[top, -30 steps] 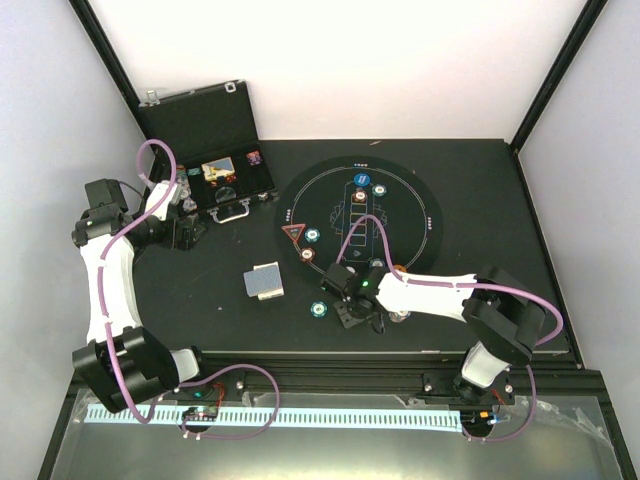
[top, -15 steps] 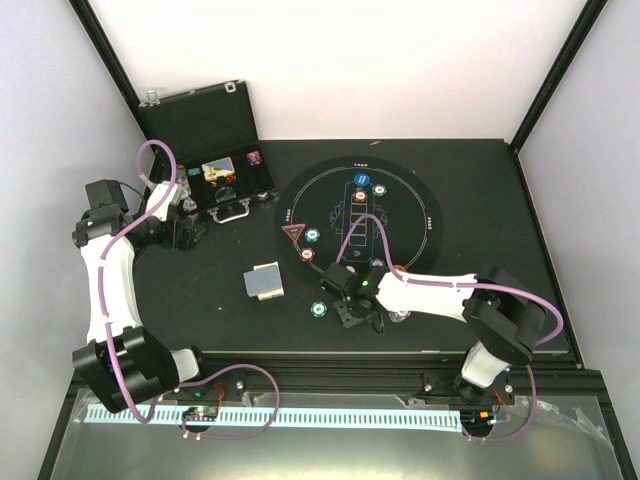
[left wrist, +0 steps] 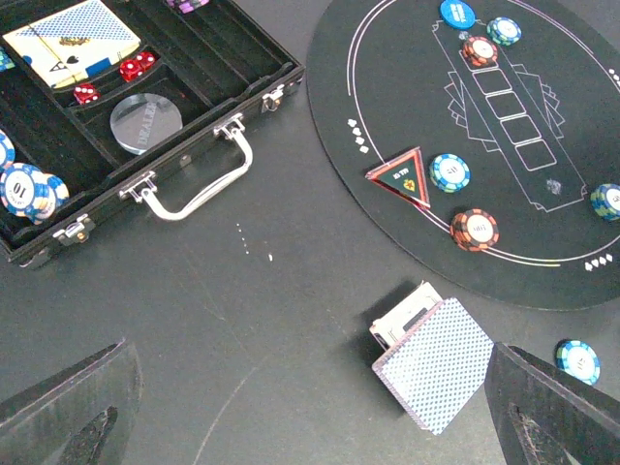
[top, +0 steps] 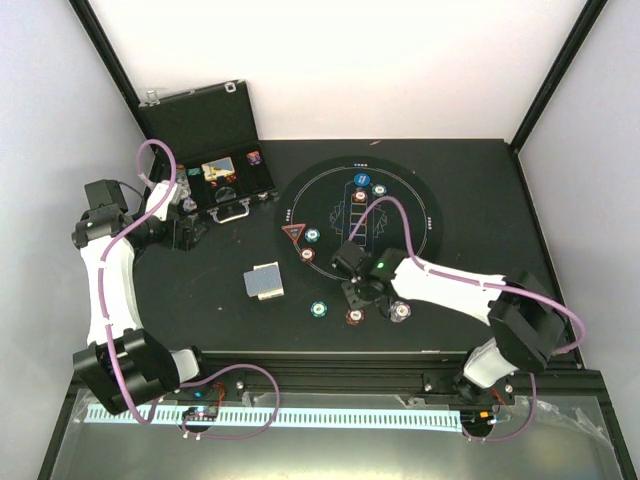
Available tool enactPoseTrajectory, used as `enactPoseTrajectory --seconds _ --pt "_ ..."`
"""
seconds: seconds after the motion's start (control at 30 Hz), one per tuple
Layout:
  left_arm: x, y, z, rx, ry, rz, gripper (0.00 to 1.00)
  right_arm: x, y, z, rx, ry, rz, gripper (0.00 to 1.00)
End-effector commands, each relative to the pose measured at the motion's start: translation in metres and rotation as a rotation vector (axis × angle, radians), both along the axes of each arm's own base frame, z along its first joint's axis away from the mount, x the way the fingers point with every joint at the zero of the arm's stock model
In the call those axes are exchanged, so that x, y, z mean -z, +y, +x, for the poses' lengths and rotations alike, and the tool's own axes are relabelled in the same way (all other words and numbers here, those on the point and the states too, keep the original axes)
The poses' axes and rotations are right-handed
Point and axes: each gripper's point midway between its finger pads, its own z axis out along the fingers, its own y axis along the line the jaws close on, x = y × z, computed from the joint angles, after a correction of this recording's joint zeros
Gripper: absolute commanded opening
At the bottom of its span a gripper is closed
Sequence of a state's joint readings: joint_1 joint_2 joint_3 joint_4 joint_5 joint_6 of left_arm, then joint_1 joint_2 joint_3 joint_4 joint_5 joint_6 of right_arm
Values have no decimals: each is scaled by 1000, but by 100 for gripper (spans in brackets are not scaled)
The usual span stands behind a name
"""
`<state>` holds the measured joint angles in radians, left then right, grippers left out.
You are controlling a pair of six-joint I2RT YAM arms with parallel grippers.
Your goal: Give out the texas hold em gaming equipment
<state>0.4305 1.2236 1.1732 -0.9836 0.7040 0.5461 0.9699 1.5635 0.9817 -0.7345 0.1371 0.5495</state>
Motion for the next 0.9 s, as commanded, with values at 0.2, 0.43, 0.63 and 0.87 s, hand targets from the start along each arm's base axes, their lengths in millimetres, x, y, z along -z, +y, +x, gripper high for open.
enactPoseTrajectory --seconds 0.2,0.43,0.63,0.87 --pt "-14 -4 0 14 -57 -5 99 -49 -65 84 164 -135 -21 11" --pt "-15 -5 0 14 -60 -15 99 -28 -100 144 286 -156 -93 11" --pt "-16 -5 1 17 -66 -16 99 7 -98 176 319 -115 -110 11" --pt "-16 -5 1 19 -68 -10 99 27 -98 187 336 -95 -119 11"
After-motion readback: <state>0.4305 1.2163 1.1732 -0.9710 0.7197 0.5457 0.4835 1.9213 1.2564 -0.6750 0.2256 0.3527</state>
